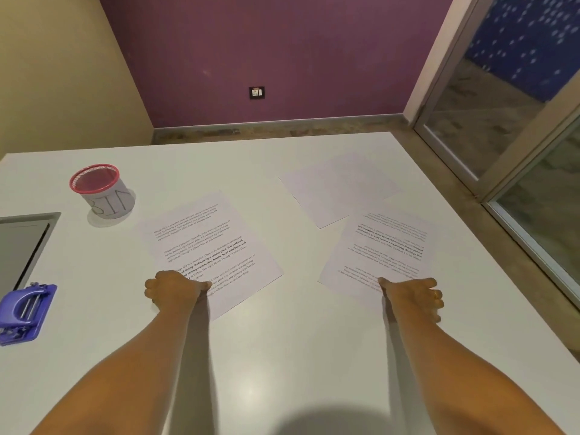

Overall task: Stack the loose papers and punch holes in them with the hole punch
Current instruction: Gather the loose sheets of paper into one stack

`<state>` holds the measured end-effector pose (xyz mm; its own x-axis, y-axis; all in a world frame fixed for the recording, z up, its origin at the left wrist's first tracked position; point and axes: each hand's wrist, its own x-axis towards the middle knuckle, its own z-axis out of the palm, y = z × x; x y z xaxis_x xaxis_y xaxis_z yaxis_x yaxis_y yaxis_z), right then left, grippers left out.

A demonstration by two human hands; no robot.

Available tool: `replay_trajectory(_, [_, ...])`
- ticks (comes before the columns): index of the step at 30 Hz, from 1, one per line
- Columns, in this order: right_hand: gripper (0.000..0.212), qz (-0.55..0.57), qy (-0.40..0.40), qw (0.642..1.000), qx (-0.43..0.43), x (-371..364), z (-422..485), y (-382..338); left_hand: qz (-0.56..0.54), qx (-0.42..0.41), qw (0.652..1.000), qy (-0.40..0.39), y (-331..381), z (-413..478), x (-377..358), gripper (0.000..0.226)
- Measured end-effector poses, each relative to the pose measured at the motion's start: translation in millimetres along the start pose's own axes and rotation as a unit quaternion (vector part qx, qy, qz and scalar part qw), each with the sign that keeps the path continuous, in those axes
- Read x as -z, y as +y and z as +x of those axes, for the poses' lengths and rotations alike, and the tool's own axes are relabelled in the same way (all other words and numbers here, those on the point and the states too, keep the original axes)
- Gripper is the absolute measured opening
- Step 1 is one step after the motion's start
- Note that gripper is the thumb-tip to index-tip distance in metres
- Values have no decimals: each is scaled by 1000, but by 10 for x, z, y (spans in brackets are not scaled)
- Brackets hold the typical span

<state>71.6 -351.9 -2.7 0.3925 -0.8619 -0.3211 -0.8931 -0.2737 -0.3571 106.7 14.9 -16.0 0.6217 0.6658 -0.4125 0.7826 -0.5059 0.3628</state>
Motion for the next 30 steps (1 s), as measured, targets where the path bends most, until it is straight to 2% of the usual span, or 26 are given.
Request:
replay_trajectory(8, [87,19,-22,1000,-1,-1,-17,-16,-96,12,995,-20,-65,-13,34,85])
replay_trajectory(12, [83,66,-64,996,-12,-50,-2,15,-143,32,988,-51,-131,-64,58,71])
replay_trajectory(19, [49,129,-115,985,8,33,-14,116,-182,-37,982,-32,-312,-259,117,34])
replay_trajectory(24, [40,198,-128,971,26,141,-101,274,-219,-79,971,-56,-497,-406,177,36])
replay_trajectory(30, [43,238,-135,958,85,310,-192,476,-272,-116,950,-104,-744,-491,248,34])
